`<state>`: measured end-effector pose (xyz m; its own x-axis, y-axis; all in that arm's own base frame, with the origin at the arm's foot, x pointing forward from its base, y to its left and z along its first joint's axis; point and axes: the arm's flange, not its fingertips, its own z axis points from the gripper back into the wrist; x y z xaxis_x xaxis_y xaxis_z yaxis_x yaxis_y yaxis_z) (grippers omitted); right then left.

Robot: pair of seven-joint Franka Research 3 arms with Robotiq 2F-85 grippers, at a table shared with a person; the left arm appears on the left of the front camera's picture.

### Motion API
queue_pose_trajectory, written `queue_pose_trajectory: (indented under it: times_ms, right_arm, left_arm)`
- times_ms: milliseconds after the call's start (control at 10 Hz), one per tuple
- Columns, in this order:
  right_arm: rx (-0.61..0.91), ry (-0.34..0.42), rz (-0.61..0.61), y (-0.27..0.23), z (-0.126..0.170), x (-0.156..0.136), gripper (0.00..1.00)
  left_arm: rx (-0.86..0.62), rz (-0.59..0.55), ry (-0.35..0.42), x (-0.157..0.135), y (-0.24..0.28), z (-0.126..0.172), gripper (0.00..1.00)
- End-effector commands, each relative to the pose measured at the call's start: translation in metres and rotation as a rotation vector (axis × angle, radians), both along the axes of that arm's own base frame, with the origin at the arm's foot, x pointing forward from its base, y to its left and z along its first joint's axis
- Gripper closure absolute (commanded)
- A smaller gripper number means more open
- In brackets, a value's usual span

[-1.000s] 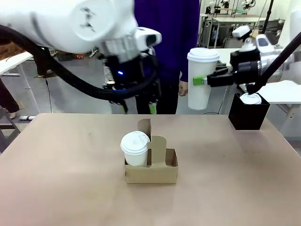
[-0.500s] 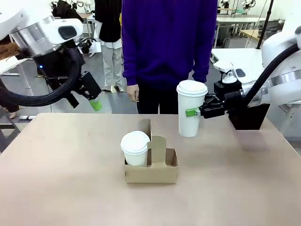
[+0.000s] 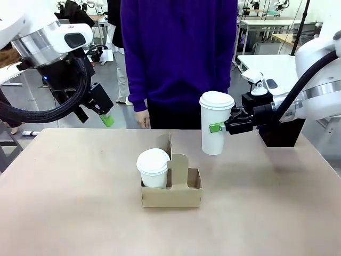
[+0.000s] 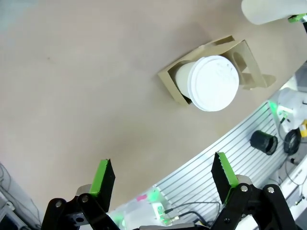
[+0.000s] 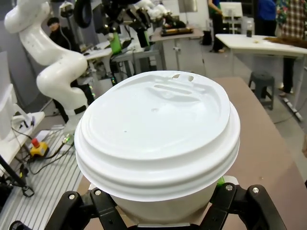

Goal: Pour a drink into a cup and package it in a carrier.
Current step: Insert the held 600 ml Paper Cup into the Cup Carrier.

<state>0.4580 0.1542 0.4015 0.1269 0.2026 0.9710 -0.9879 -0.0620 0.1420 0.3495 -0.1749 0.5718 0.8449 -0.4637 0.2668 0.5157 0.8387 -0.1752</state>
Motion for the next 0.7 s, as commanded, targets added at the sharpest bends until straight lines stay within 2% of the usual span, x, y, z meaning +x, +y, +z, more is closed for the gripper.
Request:
queue_pose_trajectory:
  times_ms: [0,100,300,600]
  right_arm:
    - [0.001,-0.003,-0.010,-0.001,0.001,0.001,0.19]
    - [0.046,-0.049,0.118,0.008,0.002,-0.007,0.19]
    - [0.098,-0.116,0.192,0.020,0.006,-0.014,0.19]
    - [0.125,-0.114,0.278,0.046,-0.001,-0.009,0.19]
  left_arm:
    - [0.001,0.002,-0.004,0.001,0.000,-0.001,0.00]
    - [-0.008,-0.064,-0.009,0.003,0.005,-0.003,0.00]
    - [-0.035,-0.143,-0.031,0.008,0.018,-0.011,0.00]
    - [-0.114,-0.259,-0.074,0.015,0.047,-0.022,0.00]
